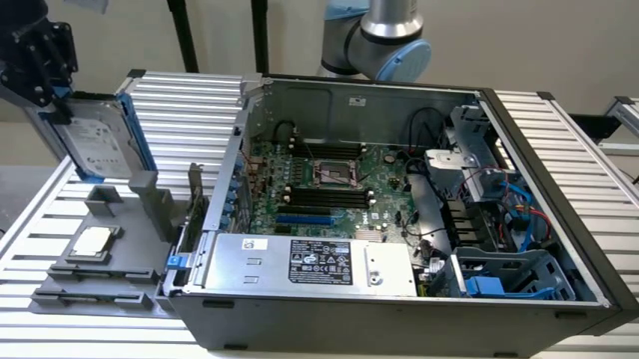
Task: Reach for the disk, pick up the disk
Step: 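Pick up the disk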
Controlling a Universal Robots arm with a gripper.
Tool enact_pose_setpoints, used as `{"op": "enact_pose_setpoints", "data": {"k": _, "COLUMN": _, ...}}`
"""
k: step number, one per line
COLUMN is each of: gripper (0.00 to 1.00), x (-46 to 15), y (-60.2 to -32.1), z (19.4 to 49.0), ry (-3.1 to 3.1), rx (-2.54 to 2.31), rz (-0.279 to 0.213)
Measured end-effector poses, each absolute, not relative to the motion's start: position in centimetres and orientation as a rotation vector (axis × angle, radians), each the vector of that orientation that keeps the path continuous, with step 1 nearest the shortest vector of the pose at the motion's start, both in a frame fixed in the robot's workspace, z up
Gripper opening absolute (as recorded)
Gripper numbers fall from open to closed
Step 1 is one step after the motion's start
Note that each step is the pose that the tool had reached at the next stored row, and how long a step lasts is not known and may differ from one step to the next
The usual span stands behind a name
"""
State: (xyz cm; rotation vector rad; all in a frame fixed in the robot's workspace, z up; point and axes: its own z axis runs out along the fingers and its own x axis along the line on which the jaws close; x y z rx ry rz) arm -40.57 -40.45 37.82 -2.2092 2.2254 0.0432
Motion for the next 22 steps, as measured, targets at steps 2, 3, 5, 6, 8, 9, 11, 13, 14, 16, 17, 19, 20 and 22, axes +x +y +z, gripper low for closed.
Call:
{"op": "enact_pose_setpoints", "data": {"k": 2, "gripper": 0.33, "x": -40.2, "y": -40.5, "z": 38.7, "ry": 2.225, "rx": -2.209, "rz": 0.044}}
{"op": "enact_pose_setpoints", "data": {"k": 3, "gripper": 0.33, "x": -40.0, "y": -40.5, "z": 39.2, "ry": 2.225, "rx": -2.209, "rz": 0.044}}
{"op": "enact_pose_setpoints", "data": {"k": 5, "gripper": 0.33, "x": -39.5, "y": -40.5, "z": 40.1, "ry": 2.224, "rx": -2.208, "rz": 0.045}}
{"op": "enact_pose_setpoints", "data": {"k": 6, "gripper": 0.33, "x": -39.2, "y": -40.5, "z": 40.6, "ry": 2.224, "rx": -2.208, "rz": 0.046}}
{"op": "enact_pose_setpoints", "data": {"k": 8, "gripper": 0.33, "x": -38.5, "y": -40.6, "z": 41.4, "ry": 2.223, "rx": -2.207, "rz": 0.047}}
{"op": "enact_pose_setpoints", "data": {"k": 9, "gripper": 0.33, "x": -38.1, "y": -40.6, "z": 41.9, "ry": 2.222, "rx": -2.207, "rz": 0.049}}
{"op": "enact_pose_setpoints", "data": {"k": 11, "gripper": 0.33, "x": -37.2, "y": -40.8, "z": 42.8, "ry": 2.220, "rx": -2.205, "rz": 0.053}}
{"op": "enact_pose_setpoints", "data": {"k": 13, "gripper": 0.33, "x": -36.2, "y": -40.9, "z": 43.6, "ry": 2.219, "rx": -2.204, "rz": 0.056}}
{"op": "enact_pose_setpoints", "data": {"k": 14, "gripper": 0.33, "x": -35.8, "y": -40.9, "z": 44.0, "ry": 2.218, "rx": -2.203, "rz": 0.058}}
{"op": "enact_pose_setpoints", "data": {"k": 16, "gripper": 0.33, "x": -34.9, "y": -41.1, "z": 44.8, "ry": 2.216, "rx": -2.201, "rz": 0.061}}
{"op": "enact_pose_setpoints", "data": {"k": 17, "gripper": 0.33, "x": -34.4, "y": -41.1, "z": 45.3, "ry": 2.215, "rx": -2.201, "rz": 0.063}}
{"op": "enact_pose_setpoints", "data": {"k": 19, "gripper": 0.33, "x": -33.5, "y": -41.3, "z": 46.2, "ry": 2.214, "rx": -2.200, "rz": 0.066}}
{"op": "enact_pose_setpoints", "data": {"k": 20, "gripper": 0.33, "x": -33.1, "y": -41.4, "z": 46.6, "ry": 2.214, "rx": -2.199, "rz": 0.066}}
{"op": "enact_pose_setpoints", "data": {"k": 22, "gripper": 0.33, "x": -32.2, "y": -41.6, "z": 47.4, "ry": 2.213, "rx": -2.198, "rz": 0.068}}
